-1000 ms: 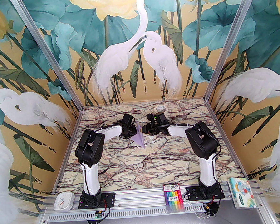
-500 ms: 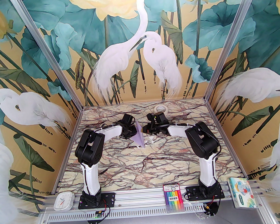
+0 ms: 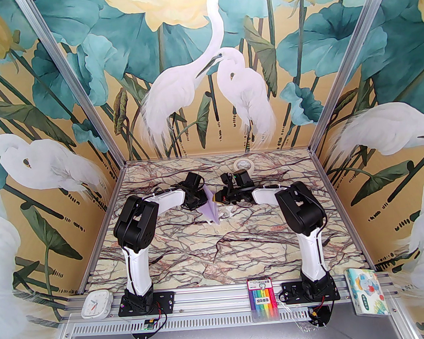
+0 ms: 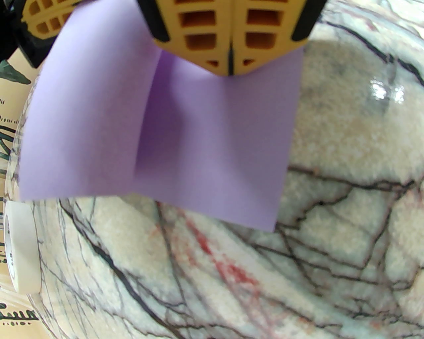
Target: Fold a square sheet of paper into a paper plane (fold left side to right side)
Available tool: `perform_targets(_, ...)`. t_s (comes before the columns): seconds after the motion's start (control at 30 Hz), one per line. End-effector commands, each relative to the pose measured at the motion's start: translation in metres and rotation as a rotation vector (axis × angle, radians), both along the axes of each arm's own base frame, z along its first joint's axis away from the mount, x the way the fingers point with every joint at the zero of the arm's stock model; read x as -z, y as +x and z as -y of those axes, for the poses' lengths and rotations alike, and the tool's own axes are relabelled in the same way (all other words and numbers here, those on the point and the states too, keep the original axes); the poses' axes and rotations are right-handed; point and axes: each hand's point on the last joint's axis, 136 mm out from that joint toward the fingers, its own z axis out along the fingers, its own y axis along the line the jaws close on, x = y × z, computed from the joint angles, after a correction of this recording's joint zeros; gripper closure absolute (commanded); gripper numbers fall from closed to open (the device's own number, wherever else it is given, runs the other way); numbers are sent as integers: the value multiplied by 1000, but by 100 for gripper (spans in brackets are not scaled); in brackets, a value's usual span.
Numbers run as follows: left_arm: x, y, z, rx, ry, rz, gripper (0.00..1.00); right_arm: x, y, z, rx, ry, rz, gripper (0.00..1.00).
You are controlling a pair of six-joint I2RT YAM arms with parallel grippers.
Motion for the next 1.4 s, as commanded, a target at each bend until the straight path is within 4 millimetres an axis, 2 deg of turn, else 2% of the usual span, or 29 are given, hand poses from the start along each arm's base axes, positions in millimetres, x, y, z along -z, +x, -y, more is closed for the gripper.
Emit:
perform_targets(0.0, 22, -12, -4, 10, 32, -71, 97, 6, 4, -1, -25, 17, 4, 100)
perform_targets(0.7, 25, -14, -6, 25, 48, -69, 97, 25, 16, 4, -74, 44, -42, 100)
perform_targets(1.17, 20, -3, -6, 55, 80, -32, 97, 40, 15, 6, -107, 6, -63, 99)
perform_targets(1.27, 12, 2, -6, 55, 82, -10, 97, 43, 15, 7, -106, -4, -67, 99)
perform_targets(1.37, -8, 6, -7, 56, 88, 29, 95, 45, 13, 7, -109, -13, -69, 99)
